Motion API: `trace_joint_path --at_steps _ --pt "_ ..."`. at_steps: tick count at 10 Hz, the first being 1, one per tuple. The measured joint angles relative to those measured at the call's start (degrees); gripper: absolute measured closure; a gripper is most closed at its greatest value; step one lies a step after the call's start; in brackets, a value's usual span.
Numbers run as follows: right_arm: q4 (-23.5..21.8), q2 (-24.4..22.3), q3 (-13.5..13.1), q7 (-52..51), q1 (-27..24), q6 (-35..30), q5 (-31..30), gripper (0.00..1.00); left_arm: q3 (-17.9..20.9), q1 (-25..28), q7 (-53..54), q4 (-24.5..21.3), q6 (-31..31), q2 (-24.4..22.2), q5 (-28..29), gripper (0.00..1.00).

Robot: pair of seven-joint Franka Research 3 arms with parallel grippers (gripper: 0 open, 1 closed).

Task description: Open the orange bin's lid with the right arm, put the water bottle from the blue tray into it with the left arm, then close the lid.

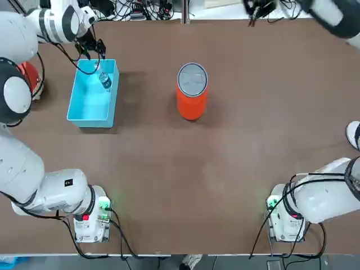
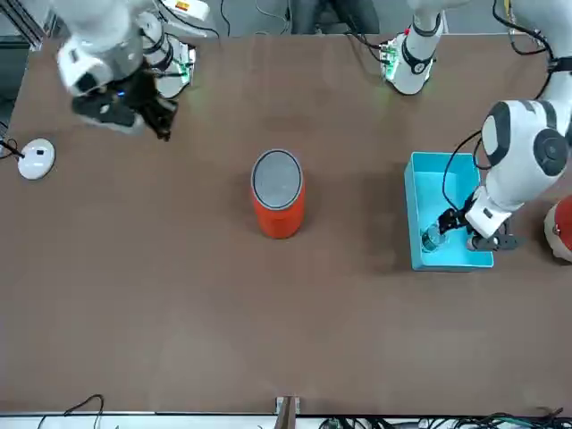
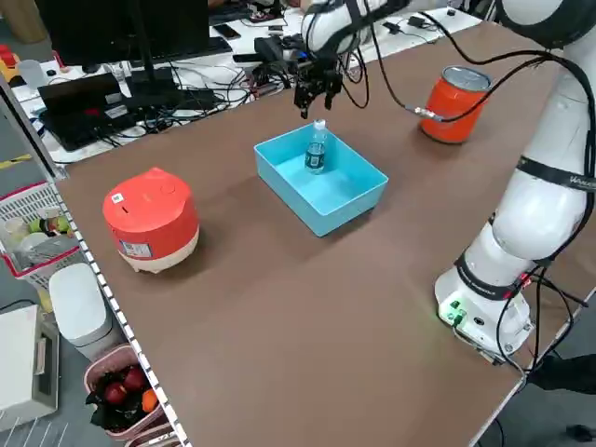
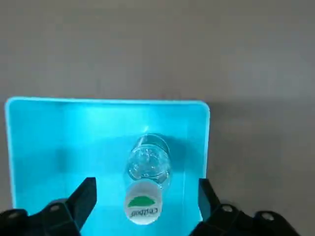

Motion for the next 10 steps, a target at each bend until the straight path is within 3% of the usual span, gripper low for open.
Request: trace_joint_path --at_steps 4,6,10 --pt "-1.35 9.5 -0.04 16.12 11.76 13.54 0.05 0.98 0.01 0.01 0.01 -2.51 2.32 -0.18 0.03 0.31" --pt "-1.34 13.65 -0.08 21.29 15.21 19.38 -0.05 0.98 0.02 0.02 0.36 -2.55 2.59 -0.19 0.08 0.61" --pt "-1.23 18.39 -0.49 23.05 16.36 25.38 -0.13 0.97 0.04 0.1 0.45 -1.74 1.65 -1.1 0.11 0.64"
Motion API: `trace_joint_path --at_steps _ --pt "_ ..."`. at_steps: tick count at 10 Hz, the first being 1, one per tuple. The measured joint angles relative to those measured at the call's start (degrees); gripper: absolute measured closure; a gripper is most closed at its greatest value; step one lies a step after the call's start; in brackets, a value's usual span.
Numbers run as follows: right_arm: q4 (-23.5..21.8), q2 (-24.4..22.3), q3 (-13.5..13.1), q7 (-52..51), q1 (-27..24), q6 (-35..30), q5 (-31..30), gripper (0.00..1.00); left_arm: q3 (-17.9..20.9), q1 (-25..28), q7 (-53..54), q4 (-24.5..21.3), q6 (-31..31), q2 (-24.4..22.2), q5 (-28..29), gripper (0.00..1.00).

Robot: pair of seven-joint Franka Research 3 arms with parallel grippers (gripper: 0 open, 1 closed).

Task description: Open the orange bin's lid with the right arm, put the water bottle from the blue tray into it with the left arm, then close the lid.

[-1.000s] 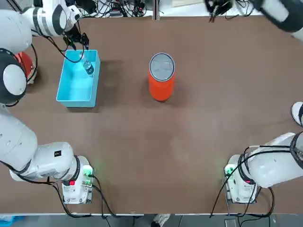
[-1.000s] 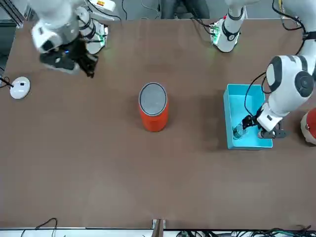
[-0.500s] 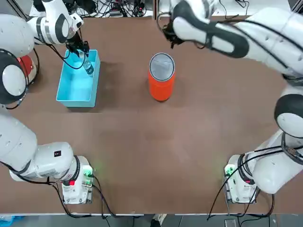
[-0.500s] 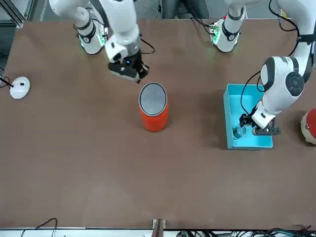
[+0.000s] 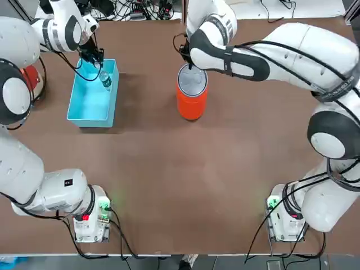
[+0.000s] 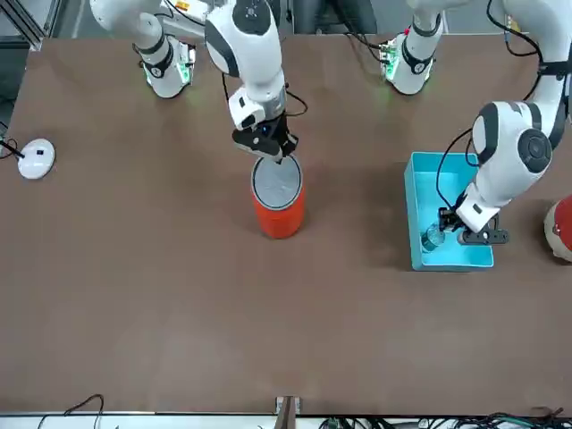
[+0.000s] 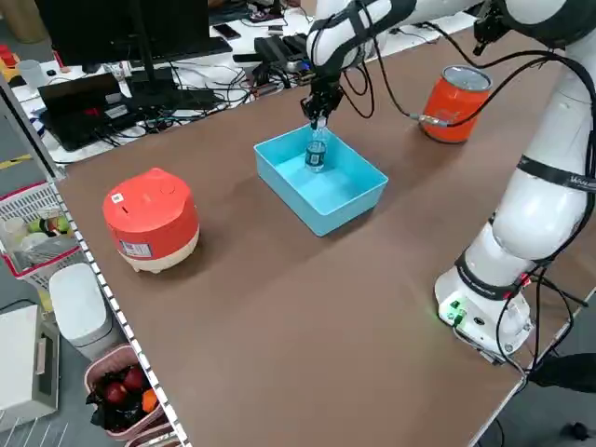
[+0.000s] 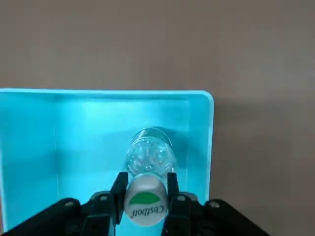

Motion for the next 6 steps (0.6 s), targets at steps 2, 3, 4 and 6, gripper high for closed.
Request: trace_joint_path --at_steps 2,3,4,6 --pt "0.05 2.38 -0.33 0.0 0.0 2.11 -0.59 0.97 -0.02 0.0 -0.35 3.75 -7.62 -3.07 0.0 0.64" --pt "0.1 3.22 -0.55 0.01 -0.02 2.96 -0.79 0.97 -0.04 -0.03 -0.61 7.3 -14.62 -5.07 0.0 0.64" --pt "0.14 3.89 -0.81 0.01 -0.03 3.64 -0.84 0.97 -0.11 -0.12 -1.31 11.44 -21.96 -6.71 0.0 0.64" --pt "0.17 5.42 -1.06 0.01 -0.08 4.17 -2.07 0.97 -1.94 -0.25 -4.58 17.66 -29.76 -7.98 -0.01 0.64"
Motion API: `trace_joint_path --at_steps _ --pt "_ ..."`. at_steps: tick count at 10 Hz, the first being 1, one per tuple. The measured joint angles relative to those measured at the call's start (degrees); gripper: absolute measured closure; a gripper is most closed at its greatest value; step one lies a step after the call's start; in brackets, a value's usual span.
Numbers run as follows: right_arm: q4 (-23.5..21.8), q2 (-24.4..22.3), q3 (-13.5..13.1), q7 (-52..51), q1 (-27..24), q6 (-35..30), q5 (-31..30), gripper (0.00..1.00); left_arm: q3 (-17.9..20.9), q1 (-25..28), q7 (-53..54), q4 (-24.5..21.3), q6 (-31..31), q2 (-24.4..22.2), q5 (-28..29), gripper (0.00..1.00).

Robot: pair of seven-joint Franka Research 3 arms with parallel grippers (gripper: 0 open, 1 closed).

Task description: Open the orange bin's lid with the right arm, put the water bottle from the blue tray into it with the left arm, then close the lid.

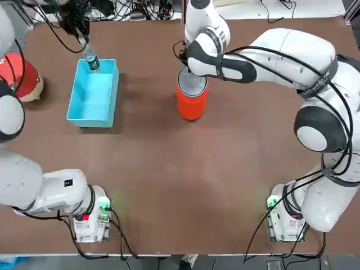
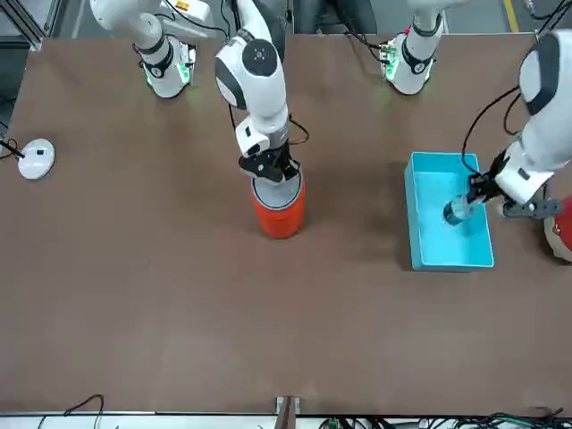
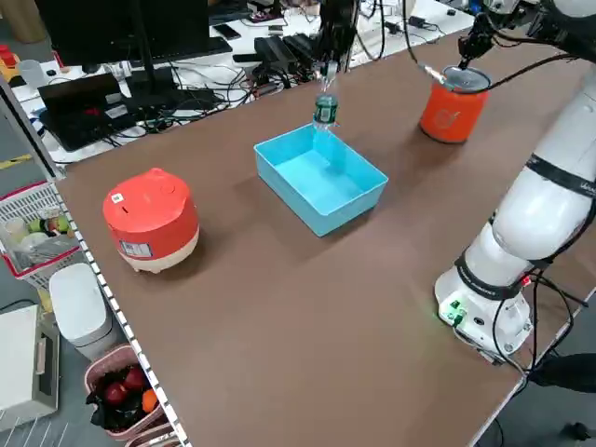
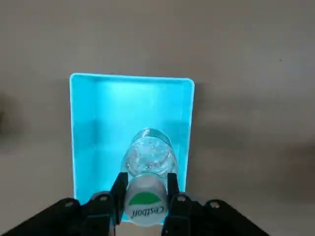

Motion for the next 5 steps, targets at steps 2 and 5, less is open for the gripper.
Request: trace_joint_path --at_steps 2,5 --pt "0.43 1.37 -0.09 0.01 0.01 0.36 -1.24 0.97 -3.1 -0.22 -5.43 1.65 -0.62 0.27 0.0 0.64" --pt "1.04 1.54 -0.03 0.16 0.14 -0.48 -2.03 0.97 -5.34 -0.27 -9.41 1.83 -0.62 0.57 0.0 0.64"
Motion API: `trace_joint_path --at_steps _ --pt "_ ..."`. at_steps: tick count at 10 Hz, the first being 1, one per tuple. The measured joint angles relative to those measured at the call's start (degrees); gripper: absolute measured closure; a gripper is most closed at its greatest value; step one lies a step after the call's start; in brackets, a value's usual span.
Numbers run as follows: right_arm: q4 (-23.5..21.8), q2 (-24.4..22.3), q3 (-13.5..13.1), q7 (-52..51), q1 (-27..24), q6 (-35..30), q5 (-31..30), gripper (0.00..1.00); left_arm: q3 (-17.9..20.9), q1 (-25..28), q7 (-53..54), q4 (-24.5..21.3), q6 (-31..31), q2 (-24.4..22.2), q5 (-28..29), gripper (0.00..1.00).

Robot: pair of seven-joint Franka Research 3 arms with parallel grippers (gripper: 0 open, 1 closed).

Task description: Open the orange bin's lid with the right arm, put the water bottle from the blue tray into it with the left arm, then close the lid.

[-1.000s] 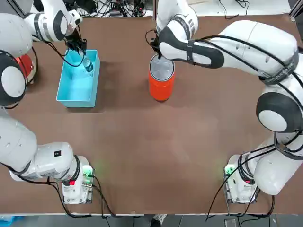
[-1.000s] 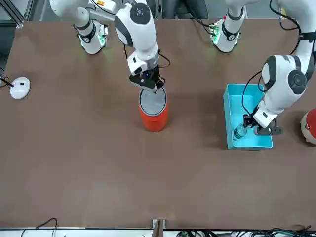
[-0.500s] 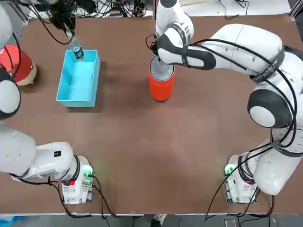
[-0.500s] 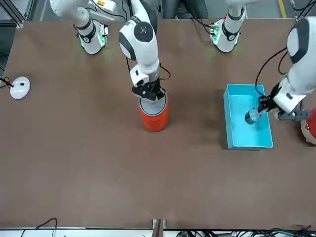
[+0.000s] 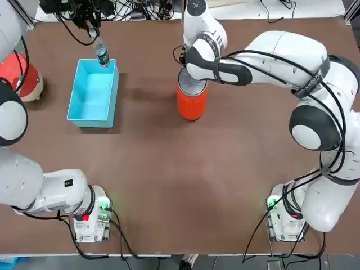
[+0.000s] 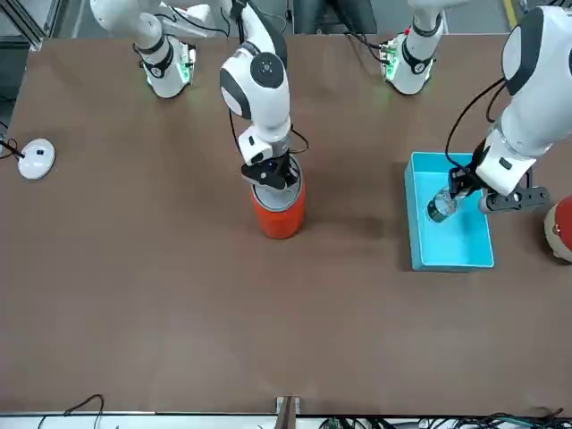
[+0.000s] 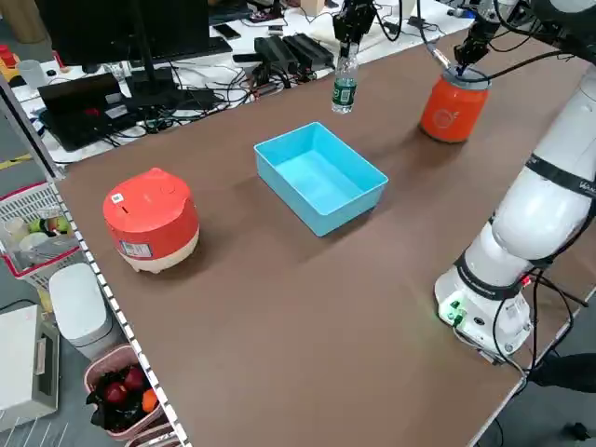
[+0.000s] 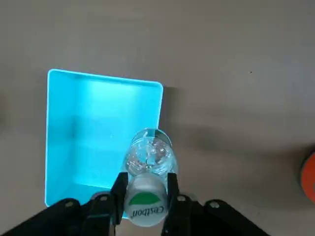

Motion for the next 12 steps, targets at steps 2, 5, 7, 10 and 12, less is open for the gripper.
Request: trace_joint_path --at_steps 2,5,7,10,12 --pt "2.72 0.38 -0.05 0.0 -0.42 -3.53 0.07 0.97 -0.27 0.0 -0.42 0.22 0.0 0.0 0.0 0.64" --pt "11.63 -0.23 -0.34 -0.38 -4.35 -13.98 0.67 0.97 -0.42 0.05 -0.64 0.55 0.0 0.01 0.0 0.64" --pt "14.23 -3.34 -0.47 -2.32 -8.34 -18.79 0.95 0.97 -2.58 0.12 -5.39 1.52 0.0 0.06 -1.53 0.64" --pt "14.4 -8.85 -0.66 -9.91 -14.47 -26.54 0.98 0.97 -12.02 -0.25 -21.28 5.15 0.04 0.7 -4.91 0.64" --pt "14.31 -10.49 -0.72 -15.63 -18.97 -28.68 1.0 0.97 -18.71 -0.72 -30.6 7.71 0.25 2.75 -5.38 0.64"
